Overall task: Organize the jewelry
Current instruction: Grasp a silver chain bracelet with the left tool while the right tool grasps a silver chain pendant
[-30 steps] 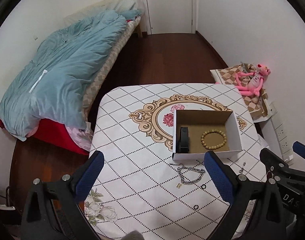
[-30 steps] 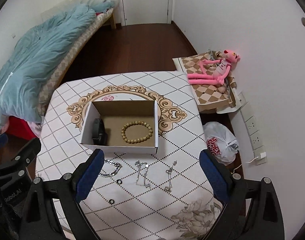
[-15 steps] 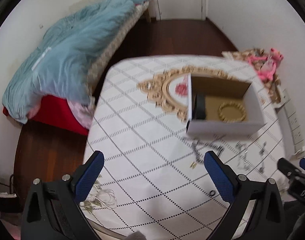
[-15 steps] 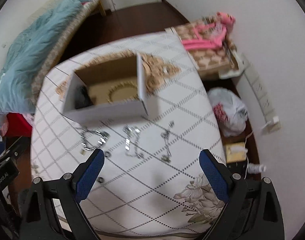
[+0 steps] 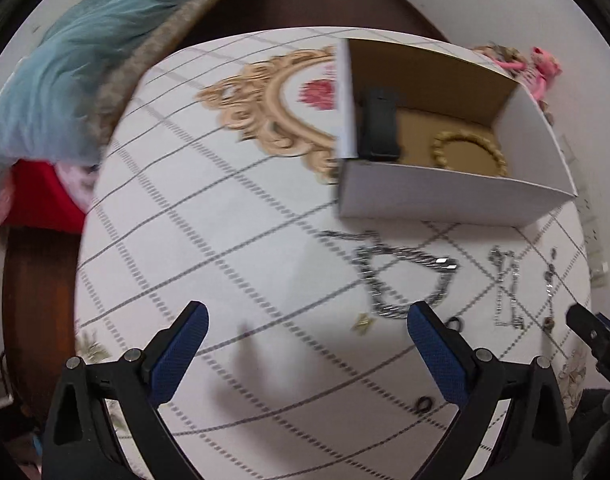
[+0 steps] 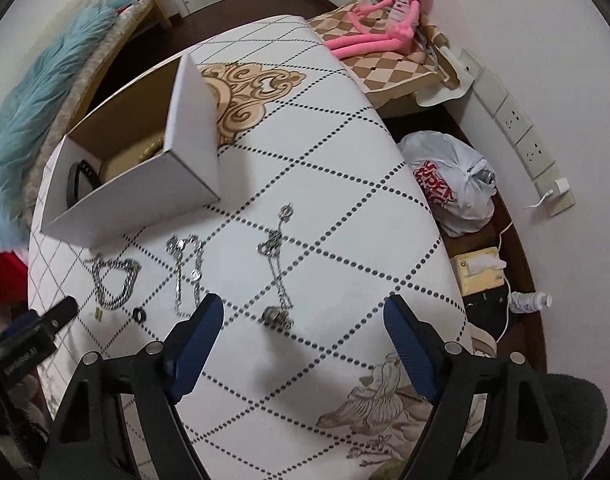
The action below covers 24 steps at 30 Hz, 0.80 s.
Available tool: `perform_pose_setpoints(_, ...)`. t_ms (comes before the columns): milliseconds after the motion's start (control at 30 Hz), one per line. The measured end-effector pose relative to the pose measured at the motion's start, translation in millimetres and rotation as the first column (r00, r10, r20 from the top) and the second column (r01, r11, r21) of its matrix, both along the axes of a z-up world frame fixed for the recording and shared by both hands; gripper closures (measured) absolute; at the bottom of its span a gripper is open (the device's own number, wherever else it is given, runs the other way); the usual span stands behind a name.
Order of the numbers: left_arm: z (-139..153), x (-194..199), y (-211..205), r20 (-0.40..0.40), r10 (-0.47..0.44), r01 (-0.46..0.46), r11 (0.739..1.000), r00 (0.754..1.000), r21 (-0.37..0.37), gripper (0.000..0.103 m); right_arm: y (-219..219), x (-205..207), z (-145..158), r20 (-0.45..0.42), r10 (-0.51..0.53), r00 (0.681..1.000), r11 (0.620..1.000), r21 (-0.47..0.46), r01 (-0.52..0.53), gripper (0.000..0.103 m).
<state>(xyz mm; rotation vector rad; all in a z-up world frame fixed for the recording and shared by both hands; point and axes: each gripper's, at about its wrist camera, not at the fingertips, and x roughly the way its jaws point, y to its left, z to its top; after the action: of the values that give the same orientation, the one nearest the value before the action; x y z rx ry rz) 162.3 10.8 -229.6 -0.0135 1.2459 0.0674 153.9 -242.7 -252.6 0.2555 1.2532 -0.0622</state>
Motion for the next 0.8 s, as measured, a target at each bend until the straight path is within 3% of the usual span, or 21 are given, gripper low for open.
perform_pose_setpoints(233, -8, 10, -58, 0.025, -0.175, 0.174, 0.984, 0.984, 0.025, 0.005, -16, 5, -9, 0.000, -0.041, 0.999, 0.999, 0.011, 0.041, 0.019)
perform_pose_setpoints(367, -21, 18, -79, -0.004, -0.233, 0.232, 0.971, 0.973, 0.058, 0.032, -25, 4, -13, -0.005, -0.059, 0.998, 0.998, 0.023, 0.059, 0.020)
perform_pose_setpoints(400, -23, 18, -83, -0.010, -0.243, 0.243, 0.968, 0.970, 0.065, 0.034, -27, 3, -14, -0.005, -0.062, 0.998, 0.998, 0.027, 0.062, 0.020)
perform_pose_setpoints(433, -22, 17, -85, 0.013, -0.250, 0.249, 0.966, 0.968, 0.065, 0.041, -28, 2, -14, -0.005, -0.064, 0.998, 0.997, 0.033, 0.064, 0.021)
perform_pose_setpoints(500, -21, 17, -89, 0.035, -0.275, 0.274, 0.961, 0.961, 0.036, 0.064, -33, 0, -13, -0.003, -0.073, 0.997, 0.996, 0.048, 0.074, 0.021)
perform_pose_setpoints(533, -21, 17, -90, 0.039, -0.282, 0.282, 0.959, 0.959, 0.005, 0.084, -36, -1, -12, -0.001, -0.079, 0.997, 0.996, 0.052, 0.079, 0.021)
perform_pose_setpoints(567, -20, 16, -90, 0.040, -0.285, 0.286, 0.958, 0.958, -0.016, 0.093, -38, -3, -10, 0.003, -0.083, 0.997, 0.995, 0.061, 0.083, 0.021)
perform_pose_setpoints(800, -4, 3, -70, 0.065, -0.224, 0.229, 0.969, 0.972, -0.091, 0.096, -33, -12, -4, 0.018, -0.050, 0.999, 0.995, 0.092, 0.048, 0.021)
